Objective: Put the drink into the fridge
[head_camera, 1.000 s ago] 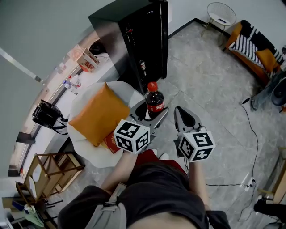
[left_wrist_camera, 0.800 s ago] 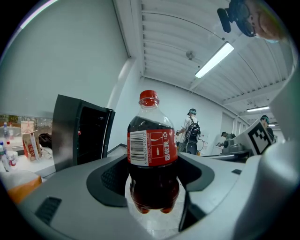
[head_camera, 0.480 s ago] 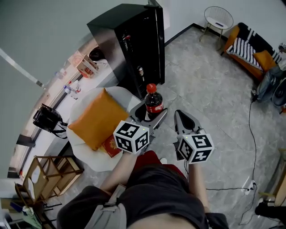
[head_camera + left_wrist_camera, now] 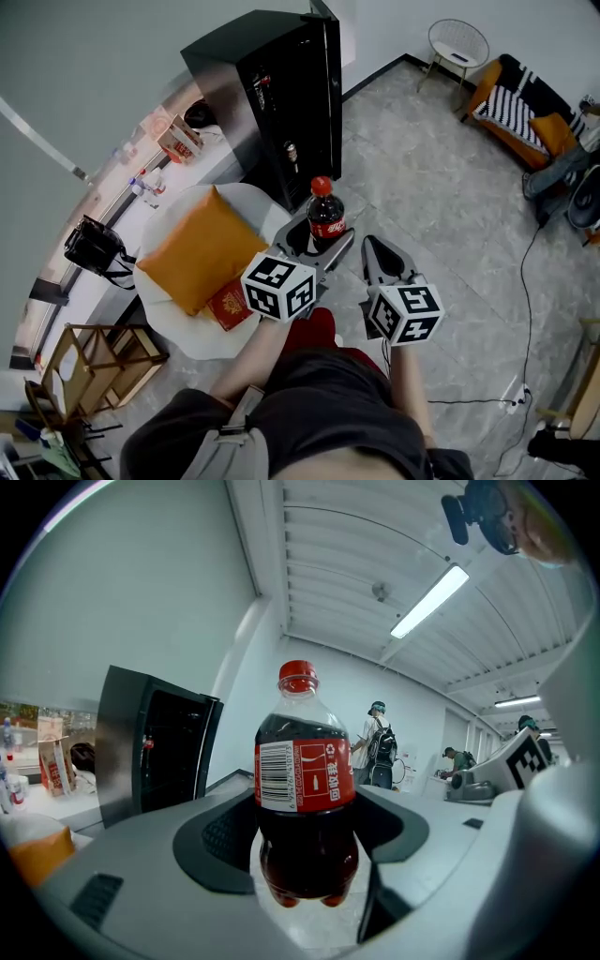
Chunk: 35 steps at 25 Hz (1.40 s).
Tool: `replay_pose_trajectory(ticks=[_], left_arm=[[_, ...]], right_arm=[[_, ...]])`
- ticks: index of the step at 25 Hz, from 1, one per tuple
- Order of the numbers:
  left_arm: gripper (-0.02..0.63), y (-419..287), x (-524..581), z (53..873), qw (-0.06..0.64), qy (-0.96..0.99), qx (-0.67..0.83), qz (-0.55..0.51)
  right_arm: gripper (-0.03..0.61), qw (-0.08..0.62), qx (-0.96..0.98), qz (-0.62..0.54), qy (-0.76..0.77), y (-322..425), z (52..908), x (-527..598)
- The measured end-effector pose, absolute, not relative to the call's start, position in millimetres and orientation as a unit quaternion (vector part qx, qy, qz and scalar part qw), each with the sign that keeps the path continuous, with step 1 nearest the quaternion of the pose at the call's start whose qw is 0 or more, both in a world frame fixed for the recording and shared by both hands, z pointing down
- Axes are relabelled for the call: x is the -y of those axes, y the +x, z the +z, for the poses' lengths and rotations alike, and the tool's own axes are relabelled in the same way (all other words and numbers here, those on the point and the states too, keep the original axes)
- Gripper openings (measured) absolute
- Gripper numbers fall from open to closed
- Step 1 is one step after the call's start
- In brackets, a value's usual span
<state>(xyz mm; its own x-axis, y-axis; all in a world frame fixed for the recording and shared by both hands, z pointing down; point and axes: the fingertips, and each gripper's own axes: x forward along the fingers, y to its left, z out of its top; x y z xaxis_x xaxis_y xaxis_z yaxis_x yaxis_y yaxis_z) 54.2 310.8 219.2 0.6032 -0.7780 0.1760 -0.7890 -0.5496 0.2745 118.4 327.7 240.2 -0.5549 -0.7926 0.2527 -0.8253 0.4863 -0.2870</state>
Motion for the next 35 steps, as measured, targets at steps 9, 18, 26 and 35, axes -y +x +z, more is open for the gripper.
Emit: replay_pose_trajectory(ticks=[9,18,26,35], left_arm=[[0.316,51,-278,226,0.167,0.876,0.452,0.020],[0.314,42,-211,235,0.168,0.873,0.457,0.019],[0.314,16,-129,245,0.192,0.862,0.468,0.009],[0.314,-25,-51,256,0.210,0.851,0.482,0.006]], right_arm=[[0.017,0.040,0.858,0.198,0.473,125,249,-298],[0.017,0.058,0.866,0.204,0.453,107,261,-230],[0.017,0.080,0.877,0.214,0.423,69,272,-141],[0.017,0.100,0.879,0.226,0.408,30,282,-55]])
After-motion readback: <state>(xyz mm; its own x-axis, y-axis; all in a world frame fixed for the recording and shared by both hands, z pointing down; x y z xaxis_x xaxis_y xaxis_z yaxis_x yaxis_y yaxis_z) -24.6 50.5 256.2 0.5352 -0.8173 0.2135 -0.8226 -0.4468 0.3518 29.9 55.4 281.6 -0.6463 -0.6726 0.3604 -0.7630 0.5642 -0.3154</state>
